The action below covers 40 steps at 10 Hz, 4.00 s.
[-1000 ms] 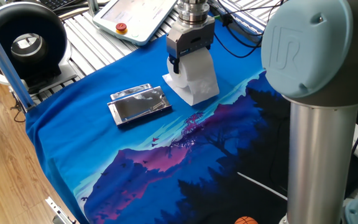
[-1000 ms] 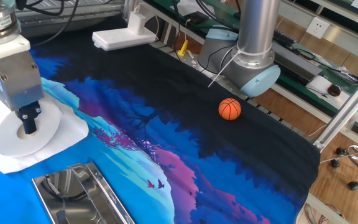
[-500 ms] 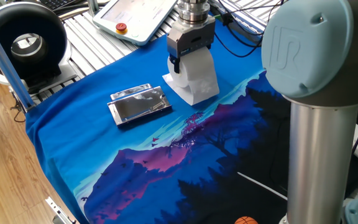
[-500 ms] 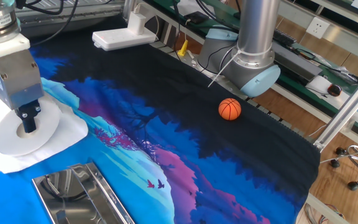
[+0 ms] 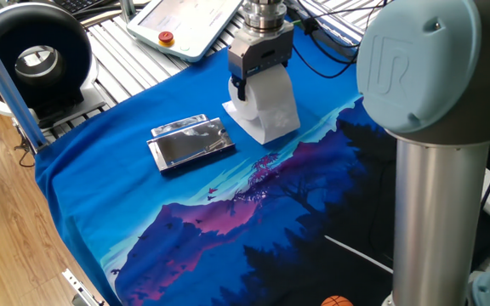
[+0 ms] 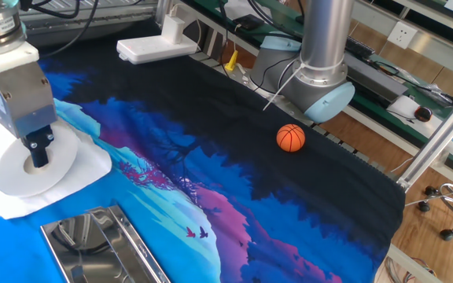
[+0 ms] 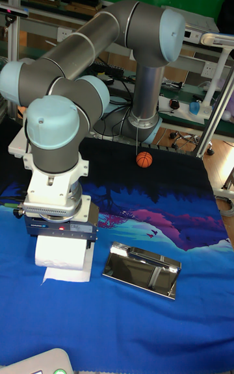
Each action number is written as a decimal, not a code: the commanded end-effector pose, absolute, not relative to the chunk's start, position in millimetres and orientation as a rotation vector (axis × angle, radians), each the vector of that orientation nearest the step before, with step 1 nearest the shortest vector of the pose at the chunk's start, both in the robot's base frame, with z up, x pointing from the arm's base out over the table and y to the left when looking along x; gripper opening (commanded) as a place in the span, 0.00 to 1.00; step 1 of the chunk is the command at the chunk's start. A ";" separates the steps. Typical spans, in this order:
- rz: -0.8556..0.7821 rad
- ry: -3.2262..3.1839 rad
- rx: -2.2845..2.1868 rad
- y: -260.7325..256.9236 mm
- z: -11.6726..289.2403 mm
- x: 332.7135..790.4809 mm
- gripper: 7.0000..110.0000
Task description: Put the toilet paper on its holder
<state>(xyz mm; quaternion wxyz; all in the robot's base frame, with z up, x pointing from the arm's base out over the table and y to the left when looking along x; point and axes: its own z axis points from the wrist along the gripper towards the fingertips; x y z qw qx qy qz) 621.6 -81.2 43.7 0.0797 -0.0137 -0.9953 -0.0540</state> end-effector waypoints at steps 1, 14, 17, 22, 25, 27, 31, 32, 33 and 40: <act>-0.191 -2.986 -0.032 -73.8 45.2 628.4 0.79; -0.125 -2.903 0.072 -79.2 41.9 614.9 1.00; -0.126 -2.918 0.008 -72.9 45.9 622.1 1.00; -0.080 -2.979 -0.013 -69.8 46.7 644.0 0.79; -0.109 -3.018 0.022 -67.4 46.5 652.1 0.79; -0.128 -3.015 0.033 -64.6 46.8 651.3 1.00; -0.071 -3.009 0.011 -73.1 46.9 649.9 0.79; -0.042 -3.006 -0.009 -77.6 47.4 649.0 0.79; -0.017 -3.009 -0.038 -80.5 49.0 649.9 0.79; 0.014 -3.014 -0.186 -70.4 84.2 649.3 0.00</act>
